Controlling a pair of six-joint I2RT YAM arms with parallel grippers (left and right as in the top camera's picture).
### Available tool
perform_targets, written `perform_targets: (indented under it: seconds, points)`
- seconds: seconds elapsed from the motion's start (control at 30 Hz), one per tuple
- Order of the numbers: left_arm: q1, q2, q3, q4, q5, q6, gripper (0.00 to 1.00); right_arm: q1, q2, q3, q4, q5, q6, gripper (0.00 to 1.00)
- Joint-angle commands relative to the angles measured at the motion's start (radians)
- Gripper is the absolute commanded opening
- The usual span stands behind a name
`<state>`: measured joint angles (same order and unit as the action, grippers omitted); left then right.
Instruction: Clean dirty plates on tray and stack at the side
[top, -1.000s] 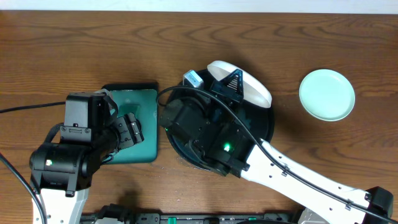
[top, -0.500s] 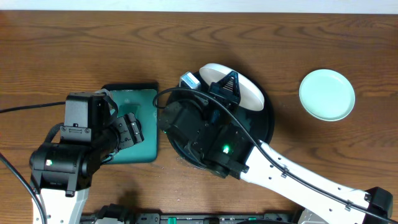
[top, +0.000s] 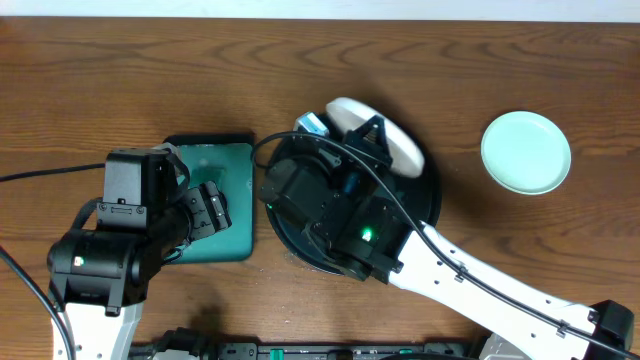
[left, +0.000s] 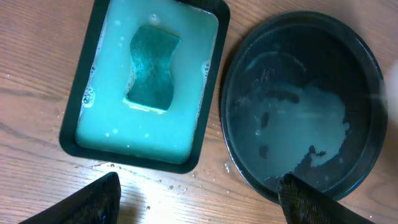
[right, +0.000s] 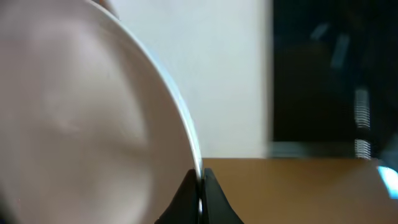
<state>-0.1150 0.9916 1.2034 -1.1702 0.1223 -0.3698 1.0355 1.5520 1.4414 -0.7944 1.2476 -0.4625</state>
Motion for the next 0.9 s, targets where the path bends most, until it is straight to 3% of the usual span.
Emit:
perform_targets:
  seconds: [0.0,0.17,0.43,0.57,0.87]
  points:
    - [-0.004,0.001,0.006,-0.001,0.001,-0.009,0.82,-0.055,-0.027,0.019,-0.082,-0.179,0.284,0.01]
    - [-0.004,0.001,0.006,-0.001,0.001,-0.009,0.82,-0.195,-0.028,0.019,-0.181,-0.592,0.477,0.01]
    - [-0.004,0.001,0.006,-0.001,0.001,-0.009,0.82,-0.565,-0.025,0.015,-0.191,-1.188,0.802,0.01]
    - [-0.004,0.001,0.006,-0.001,0.001,-0.009,0.82,-0.749,-0.024,0.015,-0.181,-1.311,0.881,0.01]
    - [-0.004,0.001,0.006,-0.001,0.001,-0.009,0.82,-1.124,-0.008,0.015,-0.178,-1.365,0.930,0.02]
